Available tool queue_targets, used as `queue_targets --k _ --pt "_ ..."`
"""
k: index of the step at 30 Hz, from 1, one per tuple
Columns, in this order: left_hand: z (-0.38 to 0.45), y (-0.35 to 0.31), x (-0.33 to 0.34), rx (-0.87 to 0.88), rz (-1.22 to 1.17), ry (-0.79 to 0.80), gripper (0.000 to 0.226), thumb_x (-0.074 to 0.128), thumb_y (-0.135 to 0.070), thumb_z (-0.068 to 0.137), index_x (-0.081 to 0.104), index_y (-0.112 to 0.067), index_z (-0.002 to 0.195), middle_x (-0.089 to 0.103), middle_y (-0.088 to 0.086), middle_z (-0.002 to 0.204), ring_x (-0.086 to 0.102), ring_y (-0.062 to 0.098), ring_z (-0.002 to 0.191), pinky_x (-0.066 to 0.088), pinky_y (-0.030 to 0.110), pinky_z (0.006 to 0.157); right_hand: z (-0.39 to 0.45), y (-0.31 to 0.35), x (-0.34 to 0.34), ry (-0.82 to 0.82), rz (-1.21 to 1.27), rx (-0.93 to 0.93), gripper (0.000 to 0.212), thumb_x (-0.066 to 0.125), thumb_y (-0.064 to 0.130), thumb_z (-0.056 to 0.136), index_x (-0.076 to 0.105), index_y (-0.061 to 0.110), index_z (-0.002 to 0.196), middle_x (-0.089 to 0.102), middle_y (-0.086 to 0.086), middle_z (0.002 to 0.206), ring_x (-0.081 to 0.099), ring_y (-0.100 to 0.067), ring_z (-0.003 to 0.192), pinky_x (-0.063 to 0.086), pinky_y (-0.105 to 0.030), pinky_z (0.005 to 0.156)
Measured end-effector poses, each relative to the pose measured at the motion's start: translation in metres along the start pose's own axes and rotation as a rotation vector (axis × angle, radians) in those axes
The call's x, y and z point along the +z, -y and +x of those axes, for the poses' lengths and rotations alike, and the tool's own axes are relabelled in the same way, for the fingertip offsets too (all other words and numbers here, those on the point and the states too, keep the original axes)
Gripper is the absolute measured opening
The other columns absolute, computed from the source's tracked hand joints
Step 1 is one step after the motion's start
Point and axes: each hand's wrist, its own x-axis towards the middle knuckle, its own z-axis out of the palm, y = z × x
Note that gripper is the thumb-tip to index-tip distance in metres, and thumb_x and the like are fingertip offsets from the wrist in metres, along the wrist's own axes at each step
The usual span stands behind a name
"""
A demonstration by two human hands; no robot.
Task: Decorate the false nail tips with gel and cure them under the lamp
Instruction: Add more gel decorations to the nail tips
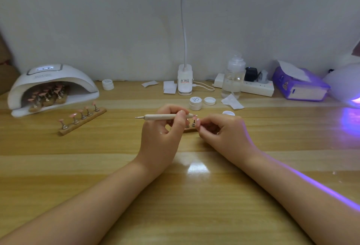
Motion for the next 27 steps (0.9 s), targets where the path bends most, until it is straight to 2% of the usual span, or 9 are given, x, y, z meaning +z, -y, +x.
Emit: queue_targets --k 7,12,16,19,22,27 --pt "0.004 -0.006 -0.001 0.047 -0.028 -0.023 0.015 0.054 -0.022 0.091 0.064 -0.031 0.085 0.070 -0.002 0.080 0.068 0.013 0.077 0.055 0.030 0.070 -0.001 0.000 0.002 -0.049 0.043 0.045 0.005 0.071 0.010 0.080 0.075 0.012 0.079 0.068 0.008 0.066 0.060 -0.007 0.062 0.048 -0.016 0.061" --pt "0.008 -0.010 -0.001 0.058 -0.126 -0.042 0.012 0.054 -0.019 0.092 0.065 -0.018 0.092 0.071 -0.001 0.085 0.069 0.010 0.082 0.054 0.023 0.070 0.000 0.000 0.003 -0.054 0.054 0.063 0.007 0.070 0.012 0.081 0.074 0.012 0.076 0.067 0.008 0.064 0.061 -0.011 0.062 0.049 -0.021 0.061" --pt "0.008 -0.011 -0.001 0.062 -0.156 -0.048 0.012 0.054 -0.018 0.093 0.065 -0.017 0.093 0.070 -0.004 0.085 0.069 0.010 0.082 0.053 0.020 0.069 0.000 -0.001 0.003 -0.061 0.048 0.060 0.007 0.070 0.012 0.082 0.074 0.011 0.077 0.068 0.006 0.065 0.061 -0.010 0.061 0.050 -0.022 0.061" --pt "0.006 -0.009 0.000 0.065 -0.123 -0.037 0.011 0.055 -0.023 0.091 0.065 -0.024 0.089 0.070 -0.005 0.082 0.068 0.014 0.080 0.054 0.025 0.070 0.000 -0.003 0.003 -0.068 0.042 0.054 0.006 0.070 0.012 0.081 0.074 0.012 0.077 0.068 0.007 0.065 0.061 -0.008 0.061 0.049 -0.018 0.061" --pt "0.002 -0.005 0.000 0.051 -0.076 -0.023 0.013 0.053 -0.034 0.086 0.064 -0.028 0.085 0.069 -0.004 0.080 0.067 0.017 0.078 0.055 0.032 0.072 0.001 -0.004 0.004 -0.070 0.046 0.052 0.005 0.071 0.010 0.080 0.074 0.013 0.079 0.066 0.012 0.065 0.060 -0.001 0.061 0.043 -0.008 0.060" --pt "-0.002 -0.001 0.002 0.005 -0.008 0.025 0.014 0.052 -0.040 0.082 0.063 -0.032 0.080 0.069 -0.004 0.083 0.067 0.021 0.076 0.053 0.052 0.073 0.001 -0.007 0.004 -0.064 0.050 0.034 0.009 0.072 0.007 0.080 0.075 0.014 0.083 0.064 0.019 0.068 0.060 0.007 0.064 0.044 -0.005 0.063"
